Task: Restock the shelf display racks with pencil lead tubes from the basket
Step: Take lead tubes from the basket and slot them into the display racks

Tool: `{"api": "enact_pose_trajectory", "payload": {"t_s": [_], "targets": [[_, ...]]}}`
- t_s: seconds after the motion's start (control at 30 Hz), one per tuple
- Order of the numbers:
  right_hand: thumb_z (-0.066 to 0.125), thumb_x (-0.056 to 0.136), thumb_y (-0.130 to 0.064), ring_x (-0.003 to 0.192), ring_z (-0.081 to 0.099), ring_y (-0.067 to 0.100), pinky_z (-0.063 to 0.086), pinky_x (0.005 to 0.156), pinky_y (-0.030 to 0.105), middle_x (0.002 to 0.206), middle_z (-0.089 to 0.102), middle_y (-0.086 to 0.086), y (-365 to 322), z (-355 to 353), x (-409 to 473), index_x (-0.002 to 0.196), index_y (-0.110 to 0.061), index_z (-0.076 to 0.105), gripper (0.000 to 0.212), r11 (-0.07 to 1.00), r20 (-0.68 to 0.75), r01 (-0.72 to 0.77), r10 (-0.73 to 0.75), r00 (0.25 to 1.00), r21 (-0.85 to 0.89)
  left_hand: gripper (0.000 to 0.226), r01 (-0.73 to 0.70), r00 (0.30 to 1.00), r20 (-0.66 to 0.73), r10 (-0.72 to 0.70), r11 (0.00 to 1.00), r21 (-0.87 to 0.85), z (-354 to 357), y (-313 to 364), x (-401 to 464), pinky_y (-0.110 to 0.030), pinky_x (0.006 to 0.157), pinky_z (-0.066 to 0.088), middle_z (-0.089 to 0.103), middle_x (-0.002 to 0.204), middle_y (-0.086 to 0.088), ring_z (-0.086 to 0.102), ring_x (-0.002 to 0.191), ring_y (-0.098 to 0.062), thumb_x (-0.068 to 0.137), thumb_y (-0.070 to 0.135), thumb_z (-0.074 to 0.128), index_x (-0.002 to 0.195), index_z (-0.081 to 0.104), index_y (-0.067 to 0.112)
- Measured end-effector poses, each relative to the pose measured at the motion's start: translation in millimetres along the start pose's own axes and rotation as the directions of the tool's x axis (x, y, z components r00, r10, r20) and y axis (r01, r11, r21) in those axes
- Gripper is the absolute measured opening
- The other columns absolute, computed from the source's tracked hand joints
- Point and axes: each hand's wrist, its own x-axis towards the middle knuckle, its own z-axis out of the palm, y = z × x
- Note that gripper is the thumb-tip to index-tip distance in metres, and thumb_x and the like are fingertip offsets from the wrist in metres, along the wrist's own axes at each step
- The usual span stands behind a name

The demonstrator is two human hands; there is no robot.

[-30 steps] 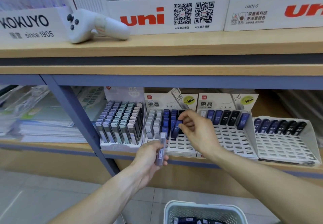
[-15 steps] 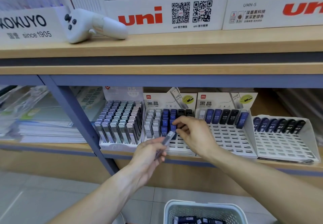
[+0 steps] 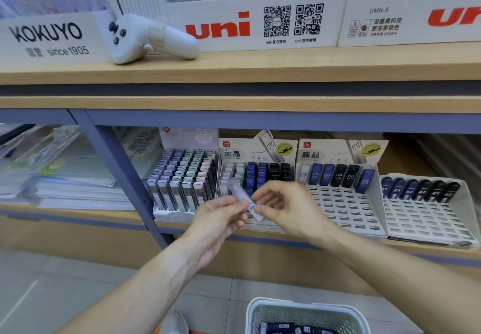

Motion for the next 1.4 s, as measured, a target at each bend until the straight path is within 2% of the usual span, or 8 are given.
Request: {"api": "enact_pose_trajectory", "payload": {"t_s": [0.1, 0.27, 0.5, 0.73, 0.9, 1.1, 1.27, 1.4], "targets": [[0.075, 0.089, -0.015, 0.080, 0.070, 0.008, 0.060, 0.079, 0.031, 0.086, 0.075, -0.008, 2, 3, 0, 0.099, -0.025, 0.076, 0.014, 0.998, 0.001, -0.060, 0.060, 0.998, 0.030, 0.009, -0.028, 1.000, -0.007, 0.030, 0.985, 0.170, -2, -2, 0, -0.028, 0.065, 0.054, 0.073, 0.088, -0.006, 0.066, 0.075, -0.017, 0.092, 0.015, 0.073, 0.098, 0.072, 0.009], [0.075, 0.090, -0.017, 0.082, 0.069, 0.016, 0.058, 0.083, 0.033, 0.089, 0.075, -0.005, -3, 3, 3, 0.111, -0.033, 0.066, 0.028, 0.983, -0.041, -0.049, 0.057, 0.998, 0.175, 0.024, -0.042, 0.998, 0.066, 0.020, 0.940, 0.339, -2, -2, -5, -0.030, 0.068, 0.057, 0.072, 0.080, 0.002, 0.067, 0.074, -0.017, 0.092, 0.019, 0.074, 0.114, 0.068, 0.011], [0.076, 0.089, -0.010, 0.075, 0.069, 0.014, 0.061, 0.081, 0.038, 0.083, 0.076, 0.001, -5, 8, 8, 0.108, -0.029, 0.067, 0.028, 0.952, -0.068, -0.103, 0.127, 0.990, 0.289, 0.027, 0.007, 0.999, 0.045, -0.020, 0.965, 0.264, -8, 0, -3, -0.032, 0.073, 0.059, 0.076, 0.088, 0.002, 0.069, 0.079, -0.016, 0.087, 0.020, 0.080, 0.113, 0.073, 0.014], [0.076, 0.084, 0.001, 0.080, 0.074, 0.032, 0.062, 0.072, 0.045, 0.085, 0.073, 0.008, -12, 6, 11, 0.103, -0.018, 0.060, 0.031, 0.896, -0.136, -0.160, 0.235, 0.962, 0.415, 0.030, 0.057, 0.998, -0.019, -0.054, 0.981, 0.187, -14, 2, -6, -0.029, 0.077, 0.061, 0.079, 0.095, -0.012, 0.076, 0.087, -0.025, 0.086, 0.007, 0.078, 0.114, 0.068, 0.003], [0.082, 0.080, -0.010, 0.076, 0.070, 0.020, 0.057, 0.082, 0.043, 0.081, 0.077, 0.002, -9, 6, 4, 0.104, -0.020, 0.061, 0.034, 0.956, 0.129, -0.214, 0.191, 0.973, 0.201, 0.003, -0.029, 1.000, -0.003, 0.029, 0.997, -0.065, -21, 9, -6, -0.035, 0.086, 0.060, 0.077, 0.095, -0.015, 0.074, 0.089, -0.025, 0.091, 0.005, 0.071, 0.092, 0.069, 0.005], [0.077, 0.087, -0.018, 0.080, 0.067, 0.014, 0.055, 0.076, 0.027, 0.087, 0.074, -0.006, -15, 12, 2, 0.106, -0.032, 0.063, 0.028, 0.990, -0.014, -0.035, 0.038, 0.999, 0.138, 0.021, -0.172, 0.985, 0.063, 0.160, 0.944, 0.281, -20, -1, -5, -0.041, 0.089, 0.061, 0.073, 0.104, -0.023, 0.072, 0.096, -0.029, 0.096, 0.016, 0.070, 0.116, 0.074, 0.013], [0.081, 0.084, -0.014, 0.077, 0.069, 0.014, 0.060, 0.076, 0.033, 0.083, 0.072, -0.005, -13, 19, 0, 0.103, -0.029, 0.066, 0.029, 0.989, -0.008, 0.022, -0.021, 1.000, 0.148, 0.024, -0.255, 0.967, 0.121, 0.225, 0.859, 0.444, -20, -2, -6, -0.033, 0.098, 0.055, 0.078, 0.106, -0.001, 0.072, 0.104, -0.020, 0.094, 0.013, 0.072, 0.116, 0.076, 0.021], [0.079, 0.085, -0.011, 0.076, 0.069, 0.016, 0.060, 0.075, 0.037, 0.082, 0.072, -0.005, -13, 24, 6, 0.097, -0.030, 0.068, 0.025, 0.985, -0.064, 0.026, -0.015, 0.998, 0.171, 0.039, -0.267, 0.961, 0.073, 0.265, 0.837, 0.477, -27, -2, -2, -0.029, 0.094, 0.057, 0.078, 0.105, -0.002, 0.072, 0.102, -0.026, 0.086, 0.003, 0.079, 0.122, 0.073, 0.016]]}}
